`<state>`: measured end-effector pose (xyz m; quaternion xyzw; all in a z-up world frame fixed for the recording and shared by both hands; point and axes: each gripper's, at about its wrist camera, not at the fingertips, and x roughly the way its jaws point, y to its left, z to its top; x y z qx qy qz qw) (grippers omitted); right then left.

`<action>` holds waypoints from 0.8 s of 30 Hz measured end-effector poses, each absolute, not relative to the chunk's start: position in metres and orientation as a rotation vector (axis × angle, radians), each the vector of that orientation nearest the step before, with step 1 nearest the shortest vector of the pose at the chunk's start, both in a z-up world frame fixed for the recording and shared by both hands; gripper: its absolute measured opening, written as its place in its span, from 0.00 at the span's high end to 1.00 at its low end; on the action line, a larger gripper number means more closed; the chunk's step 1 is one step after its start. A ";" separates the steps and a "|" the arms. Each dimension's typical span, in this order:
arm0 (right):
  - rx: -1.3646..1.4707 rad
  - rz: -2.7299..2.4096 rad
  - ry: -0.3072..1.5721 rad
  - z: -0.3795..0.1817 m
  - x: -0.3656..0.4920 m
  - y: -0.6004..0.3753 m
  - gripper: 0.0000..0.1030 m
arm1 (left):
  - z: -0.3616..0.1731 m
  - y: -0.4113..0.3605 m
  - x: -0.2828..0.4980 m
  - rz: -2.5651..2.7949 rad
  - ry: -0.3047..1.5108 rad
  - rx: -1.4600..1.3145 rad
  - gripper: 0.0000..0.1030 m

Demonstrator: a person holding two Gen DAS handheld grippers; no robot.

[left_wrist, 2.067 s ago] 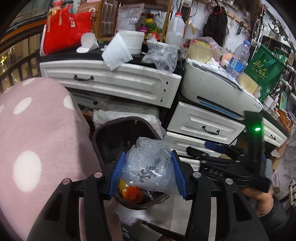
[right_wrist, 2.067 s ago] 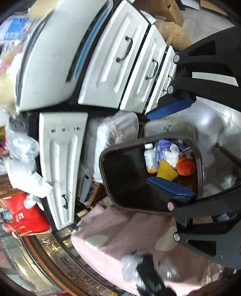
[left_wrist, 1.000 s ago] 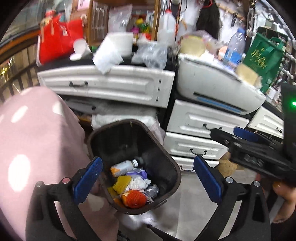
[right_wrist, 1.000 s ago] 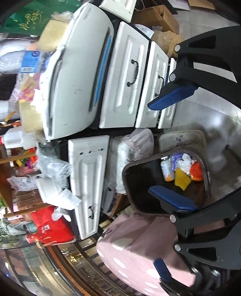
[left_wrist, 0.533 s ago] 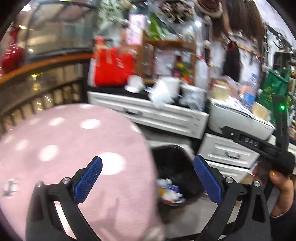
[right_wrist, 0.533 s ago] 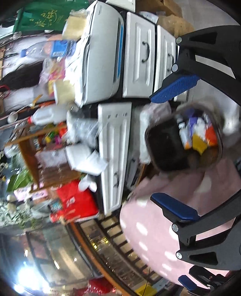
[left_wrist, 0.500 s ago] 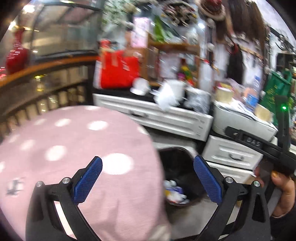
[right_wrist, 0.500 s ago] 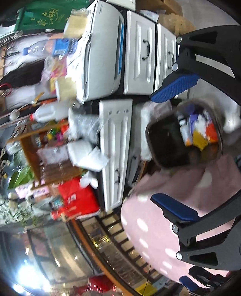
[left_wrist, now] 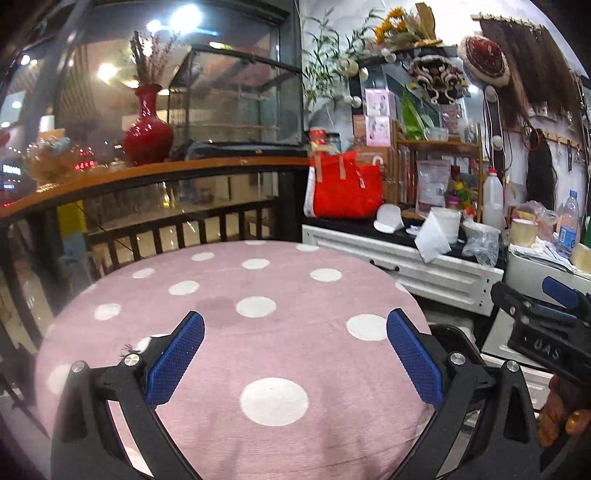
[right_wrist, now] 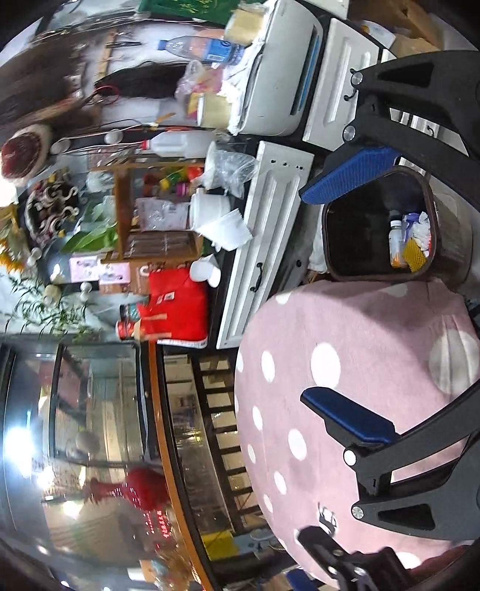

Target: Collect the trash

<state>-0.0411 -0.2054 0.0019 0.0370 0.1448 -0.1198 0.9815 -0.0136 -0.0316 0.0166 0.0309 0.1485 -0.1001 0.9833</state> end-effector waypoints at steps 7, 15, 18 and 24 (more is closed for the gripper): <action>0.013 -0.240 0.244 -0.001 -0.066 -0.187 0.05 | 0.014 -0.014 -0.028 -0.219 0.287 -0.006 0.05; 0.053 -0.284 0.261 -0.012 -0.073 -0.197 0.05 | 0.005 -0.009 -0.029 -0.244 0.326 -0.041 0.05; 0.073 -0.290 0.263 -0.013 -0.072 -0.201 0.05 | 0.004 -0.006 -0.032 -0.228 0.306 -0.049 0.05; 0.080 -0.295 0.273 -0.016 -0.070 -0.205 0.05 | 0.003 -0.003 -0.030 -0.211 0.305 -0.062 0.05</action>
